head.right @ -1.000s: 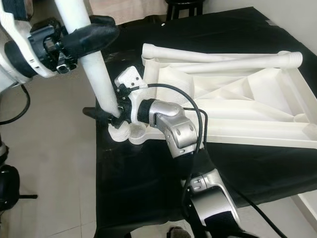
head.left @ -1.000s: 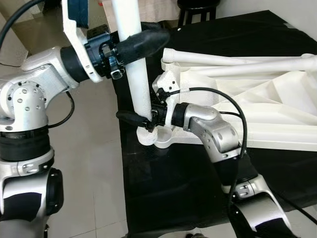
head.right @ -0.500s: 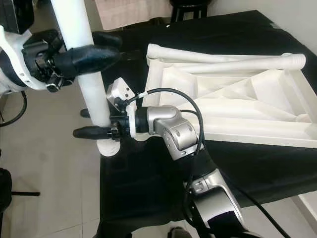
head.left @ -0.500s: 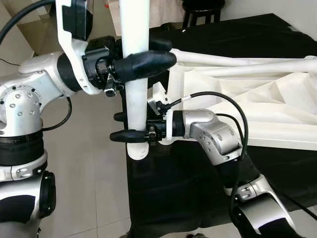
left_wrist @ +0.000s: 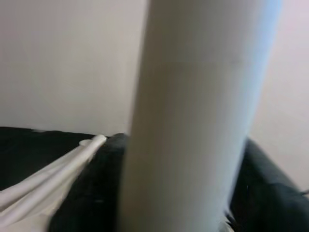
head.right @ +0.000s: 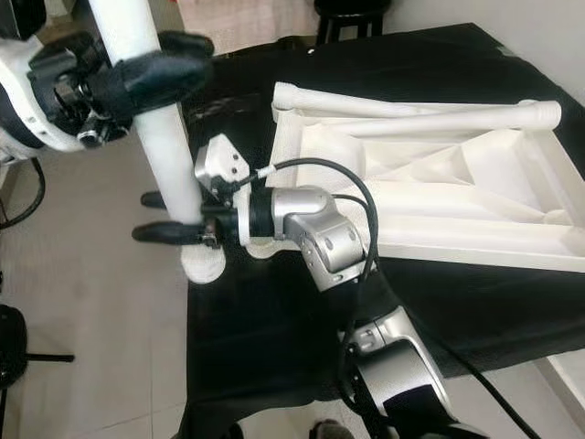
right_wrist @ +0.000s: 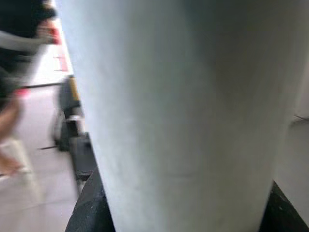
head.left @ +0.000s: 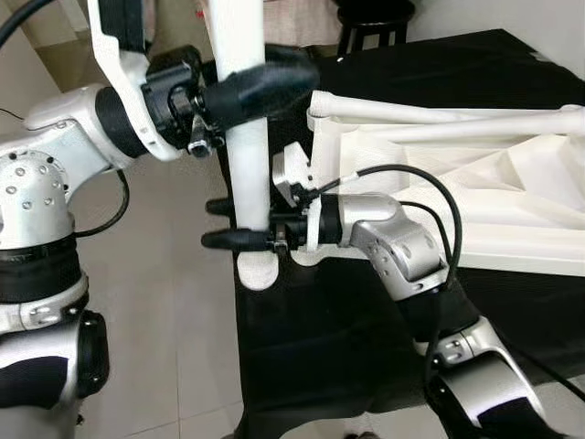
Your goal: Building children table
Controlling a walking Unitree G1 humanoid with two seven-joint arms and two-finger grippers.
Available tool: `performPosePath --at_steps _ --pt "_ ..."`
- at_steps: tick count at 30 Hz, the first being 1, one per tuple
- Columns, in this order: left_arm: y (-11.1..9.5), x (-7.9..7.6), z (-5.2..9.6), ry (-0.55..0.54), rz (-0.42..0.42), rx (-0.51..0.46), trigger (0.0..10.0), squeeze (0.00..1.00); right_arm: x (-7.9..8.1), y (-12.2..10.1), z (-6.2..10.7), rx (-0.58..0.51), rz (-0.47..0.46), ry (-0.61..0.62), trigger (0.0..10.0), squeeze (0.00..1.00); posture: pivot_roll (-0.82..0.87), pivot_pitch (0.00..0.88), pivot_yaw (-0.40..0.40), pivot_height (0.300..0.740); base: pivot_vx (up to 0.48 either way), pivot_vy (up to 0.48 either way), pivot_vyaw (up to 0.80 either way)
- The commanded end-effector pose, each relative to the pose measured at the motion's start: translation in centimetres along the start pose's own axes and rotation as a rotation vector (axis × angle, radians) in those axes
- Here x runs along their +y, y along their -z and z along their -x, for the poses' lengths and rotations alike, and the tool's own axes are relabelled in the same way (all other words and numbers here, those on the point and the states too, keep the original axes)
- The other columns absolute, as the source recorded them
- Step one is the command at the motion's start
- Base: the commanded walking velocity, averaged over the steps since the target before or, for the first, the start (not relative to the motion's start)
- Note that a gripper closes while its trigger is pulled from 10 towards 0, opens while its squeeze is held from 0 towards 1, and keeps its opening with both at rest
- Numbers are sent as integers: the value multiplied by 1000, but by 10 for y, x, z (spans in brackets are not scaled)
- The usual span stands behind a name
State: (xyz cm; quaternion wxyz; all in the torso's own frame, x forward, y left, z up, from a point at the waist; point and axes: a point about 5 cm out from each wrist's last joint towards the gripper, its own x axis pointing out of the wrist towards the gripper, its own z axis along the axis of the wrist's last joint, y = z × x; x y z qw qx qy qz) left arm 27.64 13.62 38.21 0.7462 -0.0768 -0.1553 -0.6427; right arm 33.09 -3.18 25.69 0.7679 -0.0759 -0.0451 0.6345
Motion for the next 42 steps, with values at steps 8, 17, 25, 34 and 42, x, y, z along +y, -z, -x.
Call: performPosePath --at_steps 8,17,25,34,42 --pt "0 10 46 -332 -84 -99 10000 1000 -45 4 24 -24 -86 380 0 0 -51 152 38 740 0 0 0" --pt "58 -20 86 -629 -74 91 10000 1000 -65 0 53 -107 -138 542 0 0 -36 203 27 740 0 0 0" --pt "121 -58 93 -760 37 215 10000 0 -45 0 50 -150 -104 319 10000 0 -29 240 26 740 0 0 0" --pt "195 -114 78 -861 90 461 10000 0 -23 2 36 -117 -24 59 10000 0 -29 255 17 740 0 0 0" --pt "187 -100 91 -1107 -21 414 10000 0 -29 -2 37 -190 -82 154 10000 0 -31 237 13 740 0 0 0"
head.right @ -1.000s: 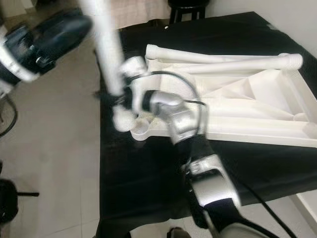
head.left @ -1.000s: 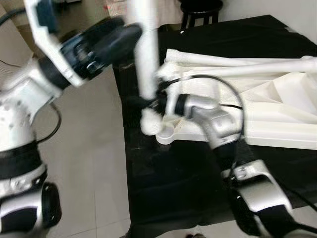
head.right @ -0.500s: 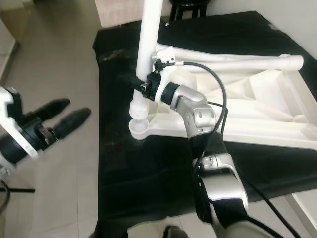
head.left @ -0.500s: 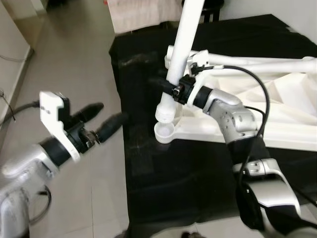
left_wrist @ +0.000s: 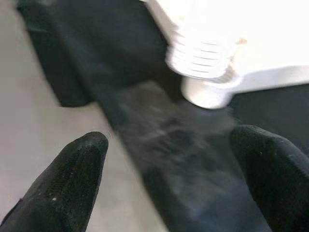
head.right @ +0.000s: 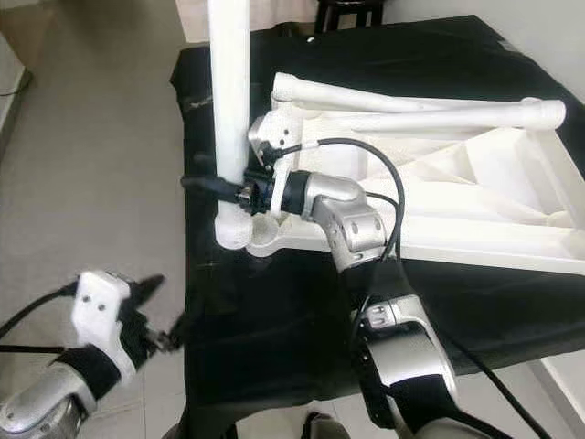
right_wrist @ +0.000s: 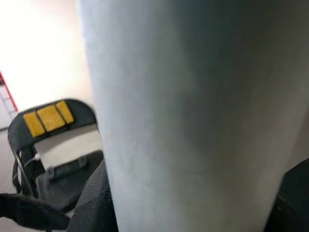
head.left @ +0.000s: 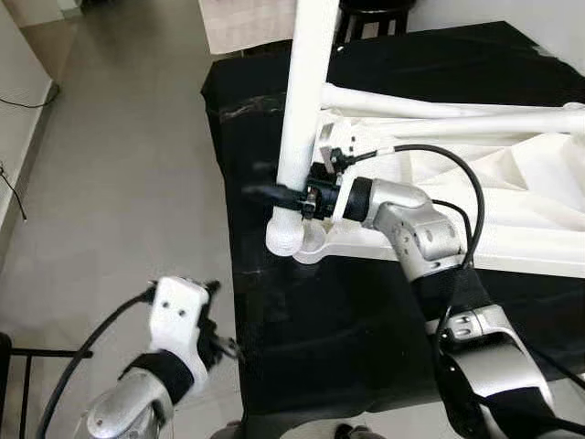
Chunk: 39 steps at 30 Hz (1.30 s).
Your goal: Building children table
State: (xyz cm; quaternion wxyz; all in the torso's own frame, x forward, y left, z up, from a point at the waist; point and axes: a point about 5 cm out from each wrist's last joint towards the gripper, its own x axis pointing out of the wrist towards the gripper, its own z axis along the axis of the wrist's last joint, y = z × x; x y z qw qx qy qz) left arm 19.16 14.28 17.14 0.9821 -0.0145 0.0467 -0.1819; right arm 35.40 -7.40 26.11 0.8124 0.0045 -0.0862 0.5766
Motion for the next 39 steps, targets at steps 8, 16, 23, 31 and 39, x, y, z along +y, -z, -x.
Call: performPosePath --at_steps 8,16,23,31,39 --pt "10 5 -1 -134 -49 4 10000 0 -5 -6 18 -60 8 90 10000 0 -39 211 17 740 0 0 0" --pt "12 10 -7 -181 -84 -6 10000 0 -24 -11 33 -122 5 445 10000 0 -53 204 25 740 0 0 0" --pt "10 25 -13 -279 -104 -33 10000 0 -14 -9 45 -92 60 537 10000 0 -65 186 26 740 0 0 0" --pt "11 33 -19 -320 -126 -52 10000 0 11 7 43 -42 95 574 10000 0 -70 156 23 740 0 0 0" --pt "13 35 -21 -338 -141 -57 10000 0 20 13 48 -43 52 643 10000 0 -81 130 25 740 0 0 0"
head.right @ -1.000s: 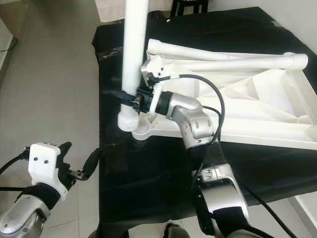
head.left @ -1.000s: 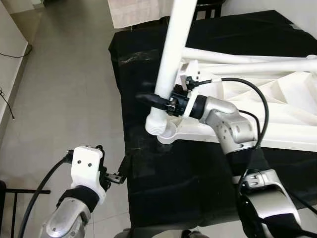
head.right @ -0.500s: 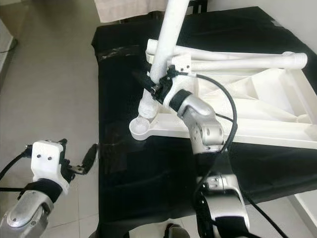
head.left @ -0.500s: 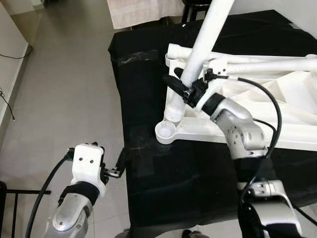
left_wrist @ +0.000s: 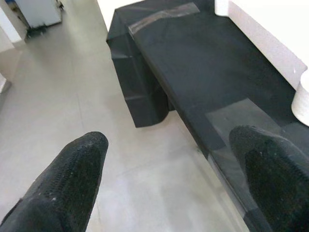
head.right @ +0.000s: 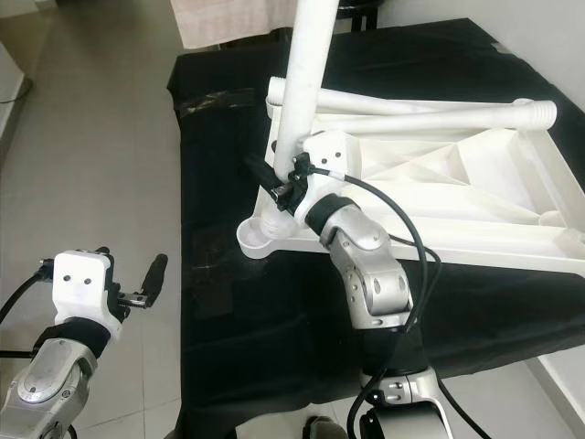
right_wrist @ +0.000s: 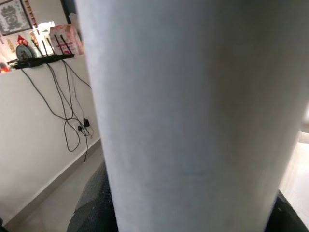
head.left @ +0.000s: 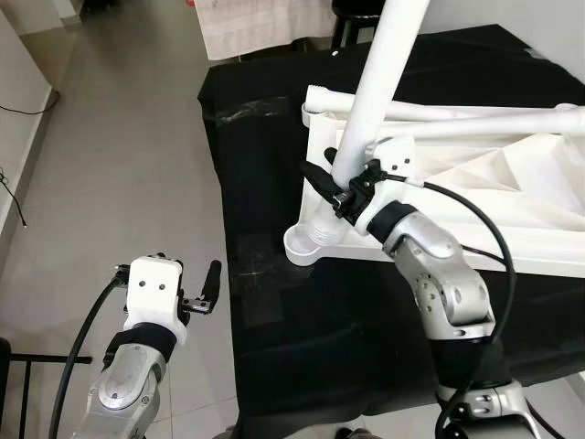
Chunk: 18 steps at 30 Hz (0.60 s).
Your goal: Building children table
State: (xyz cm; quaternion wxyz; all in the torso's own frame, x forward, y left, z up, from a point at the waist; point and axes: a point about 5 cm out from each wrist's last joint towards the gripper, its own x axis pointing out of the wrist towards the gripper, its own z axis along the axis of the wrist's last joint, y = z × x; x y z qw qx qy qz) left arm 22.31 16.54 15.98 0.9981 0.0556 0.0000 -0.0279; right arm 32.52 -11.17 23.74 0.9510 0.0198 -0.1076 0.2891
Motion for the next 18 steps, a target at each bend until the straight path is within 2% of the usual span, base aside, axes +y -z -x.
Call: performPosePath --at_steps 1,12,16,18 --pt "5 2 1 -22 -3 17 10000 0 2 -3 2 -11 -3 2 10000 0 -81 130 25 740 0 0 0" --pt "2 1 -2 -16 12 3 10000 0 11 -14 -1 -53 -36 -32 10000 0 -76 107 20 740 0 0 0" --pt "3 -1 -2 -12 34 0 10000 0 17 -18 -3 -69 -38 -80 10000 0 -80 104 20 740 0 0 0" --pt "5 0 -3 -7 -17 2 10000 0 22 -16 -2 -57 -42 -96 10000 0 -79 100 23 740 0 0 0"
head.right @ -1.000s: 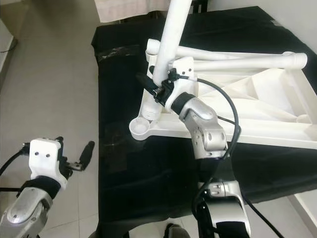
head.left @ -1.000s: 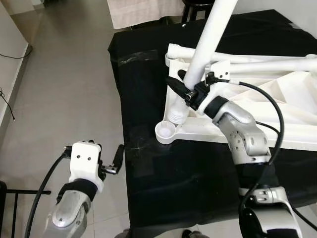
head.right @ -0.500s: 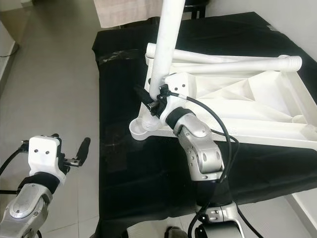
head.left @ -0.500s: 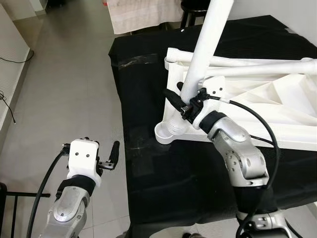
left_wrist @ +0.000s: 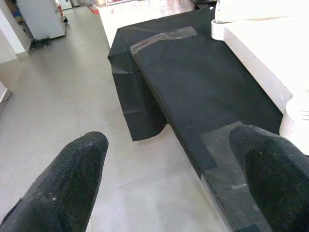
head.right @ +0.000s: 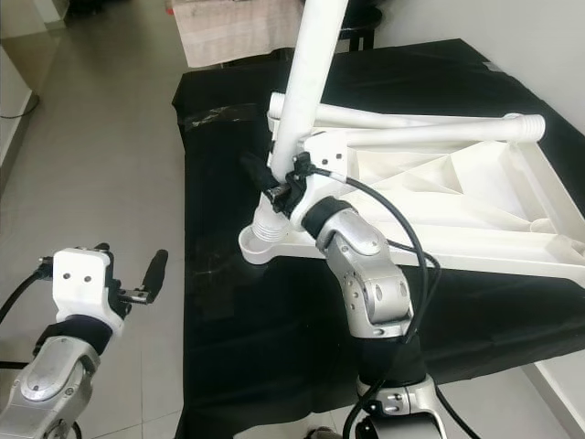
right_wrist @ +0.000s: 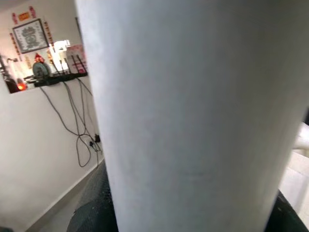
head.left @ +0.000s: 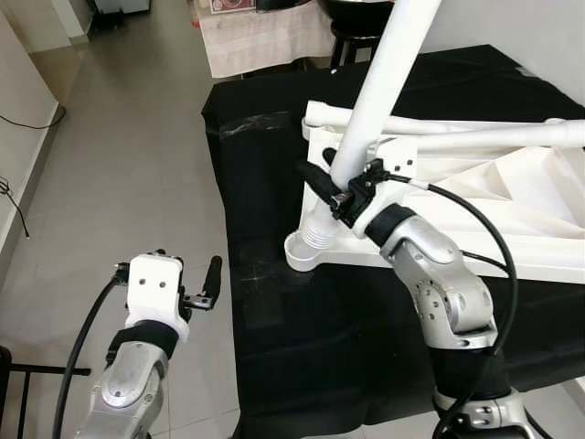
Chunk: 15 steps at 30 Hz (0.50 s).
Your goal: Building children table
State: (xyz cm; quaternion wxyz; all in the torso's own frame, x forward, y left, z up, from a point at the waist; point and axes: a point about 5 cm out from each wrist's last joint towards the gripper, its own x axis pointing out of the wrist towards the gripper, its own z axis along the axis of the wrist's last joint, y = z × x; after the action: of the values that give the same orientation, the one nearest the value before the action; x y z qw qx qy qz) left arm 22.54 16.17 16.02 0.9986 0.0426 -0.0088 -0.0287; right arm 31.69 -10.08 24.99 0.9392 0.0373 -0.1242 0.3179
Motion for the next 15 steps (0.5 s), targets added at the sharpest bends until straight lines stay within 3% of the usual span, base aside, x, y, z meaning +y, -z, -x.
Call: performPosePath --at_steps 1,7,15 --pt "6 4 0 -5 -74 24 10000 0 10 -1 -1 -8 -13 -41 10000 0 -79 100 23 740 0 0 0" --pt "9 4 2 24 -44 39 10000 0 15 1 -1 3 -25 -66 10000 0 -79 96 22 740 0 0 0" --pt "10 -2 3 55 -32 39 10000 0 27 4 1 21 -39 -167 10000 0 -79 93 23 740 0 -465 0"
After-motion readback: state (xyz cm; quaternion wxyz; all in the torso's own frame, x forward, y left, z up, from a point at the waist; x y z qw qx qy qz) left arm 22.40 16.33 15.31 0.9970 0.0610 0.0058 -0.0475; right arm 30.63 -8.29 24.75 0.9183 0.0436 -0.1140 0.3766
